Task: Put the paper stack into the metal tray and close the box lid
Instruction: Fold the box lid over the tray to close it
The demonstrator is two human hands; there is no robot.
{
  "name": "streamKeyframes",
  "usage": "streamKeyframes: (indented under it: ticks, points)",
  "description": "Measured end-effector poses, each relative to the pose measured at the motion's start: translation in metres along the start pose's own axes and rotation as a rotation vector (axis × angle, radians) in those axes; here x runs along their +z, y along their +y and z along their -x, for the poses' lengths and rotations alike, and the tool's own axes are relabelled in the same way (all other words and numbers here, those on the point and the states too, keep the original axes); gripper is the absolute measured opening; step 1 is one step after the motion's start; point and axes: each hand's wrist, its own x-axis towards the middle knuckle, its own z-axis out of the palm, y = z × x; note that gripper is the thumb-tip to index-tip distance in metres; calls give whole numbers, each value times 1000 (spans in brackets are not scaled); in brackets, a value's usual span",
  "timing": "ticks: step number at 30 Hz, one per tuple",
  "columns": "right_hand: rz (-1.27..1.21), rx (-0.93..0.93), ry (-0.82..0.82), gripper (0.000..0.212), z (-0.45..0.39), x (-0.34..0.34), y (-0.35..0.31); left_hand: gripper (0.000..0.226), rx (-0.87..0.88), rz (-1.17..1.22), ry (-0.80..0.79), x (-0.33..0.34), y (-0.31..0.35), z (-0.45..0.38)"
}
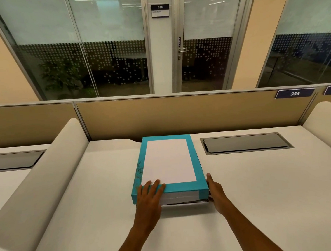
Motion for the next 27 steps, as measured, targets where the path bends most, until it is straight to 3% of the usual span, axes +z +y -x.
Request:
streamKeyframes:
  ticks: [7,11,13,15,27]
  points:
    - [73,-73,-1,30,-10,-4,-2,82,23,26,-70,3,-19,7]
    - [144,-111,10,18,-13,-5,1,62,-510,189,11,-3,-23,-11]
    - [181,-123,18,19,-12,-5,0,53,-784,452,-22,-10,-28,-23]
    - [225,-138,30,27,-12,-5,1,49,-918,628,-53,-15,-33,-29]
    - [460,-210,24,36,-15,1,20,41,-841,533,-112,15,-43,-18]
